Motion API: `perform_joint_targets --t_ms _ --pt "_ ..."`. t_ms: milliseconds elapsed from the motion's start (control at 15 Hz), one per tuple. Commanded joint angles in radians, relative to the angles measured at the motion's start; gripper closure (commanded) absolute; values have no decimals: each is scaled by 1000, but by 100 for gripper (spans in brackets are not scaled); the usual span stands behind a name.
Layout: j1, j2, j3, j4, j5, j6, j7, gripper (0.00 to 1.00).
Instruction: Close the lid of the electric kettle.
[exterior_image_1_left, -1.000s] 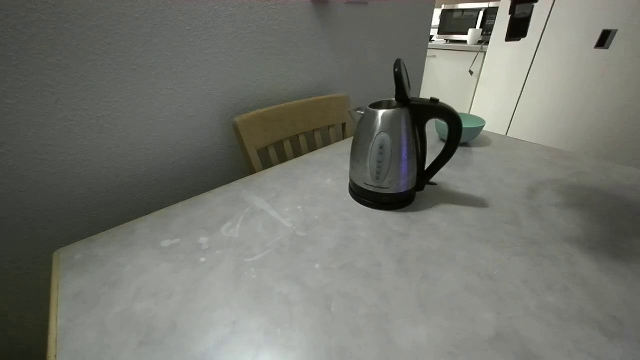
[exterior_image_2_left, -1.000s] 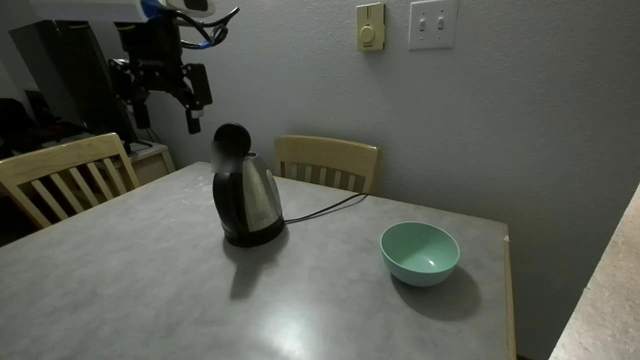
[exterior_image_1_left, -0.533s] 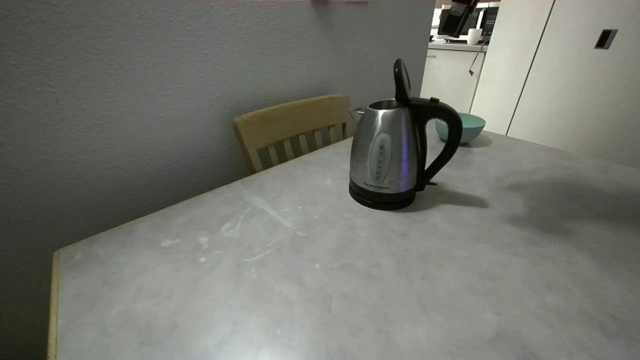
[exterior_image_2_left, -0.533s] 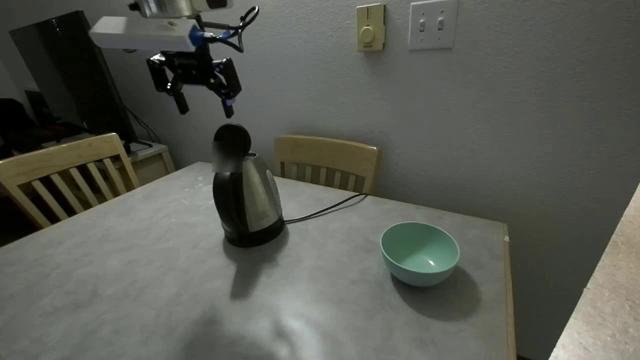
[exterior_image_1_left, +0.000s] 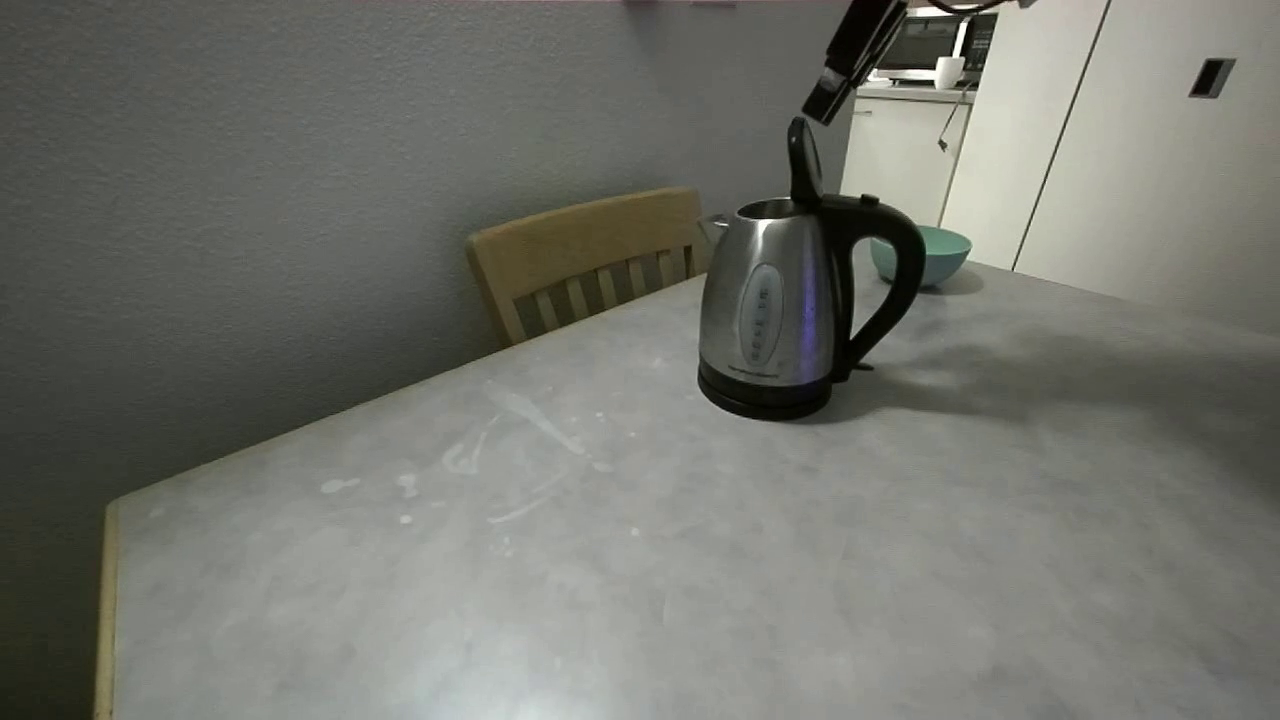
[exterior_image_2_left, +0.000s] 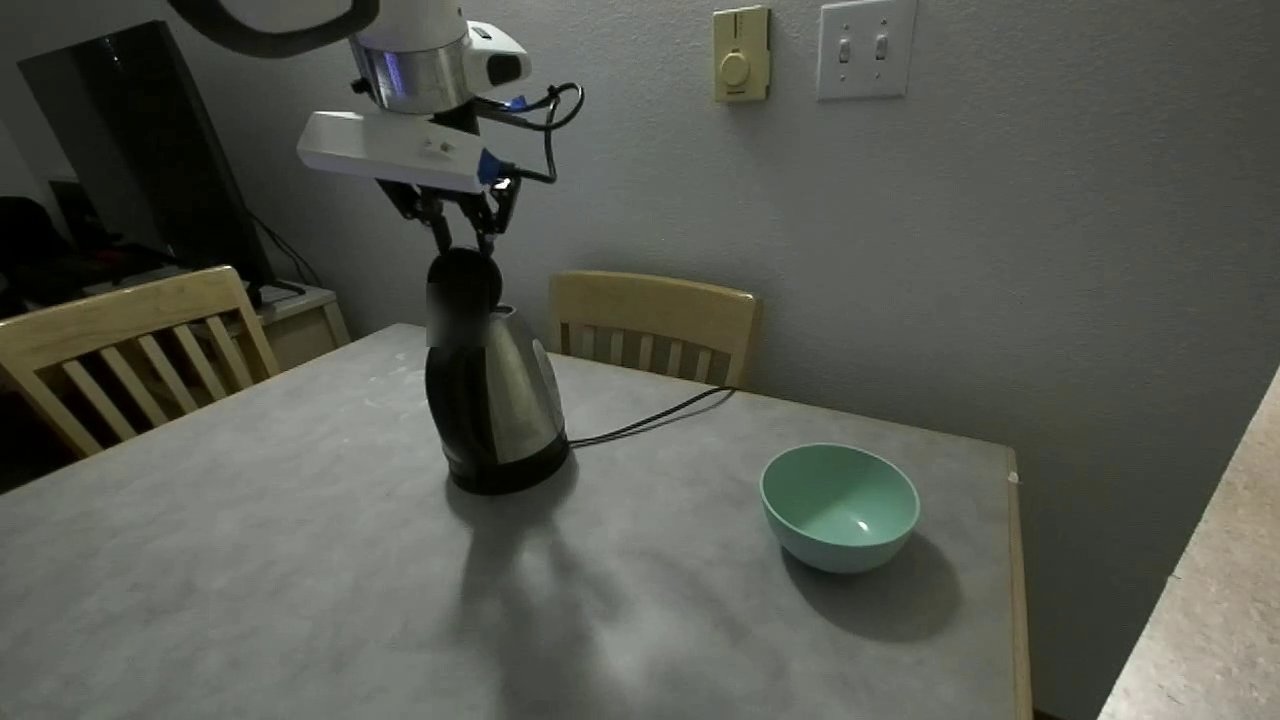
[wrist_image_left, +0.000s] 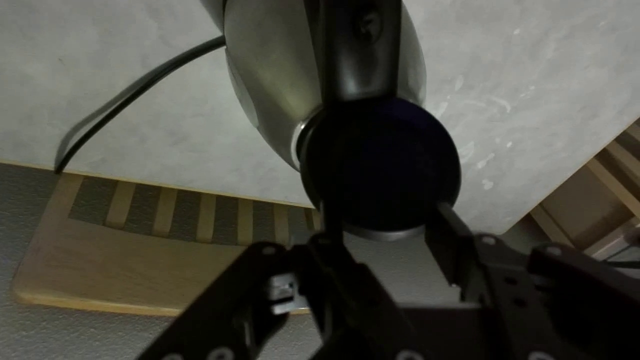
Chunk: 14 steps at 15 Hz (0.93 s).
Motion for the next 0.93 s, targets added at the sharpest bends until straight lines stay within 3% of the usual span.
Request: perform_joint_targets --t_ms 0,133,867 --pt "-44 55 49 65 48 -8 -50 84" --pt "-50 72 61 83 48 -13 -49 98" --pt "-45 120 73 124 -102 -68 71 100"
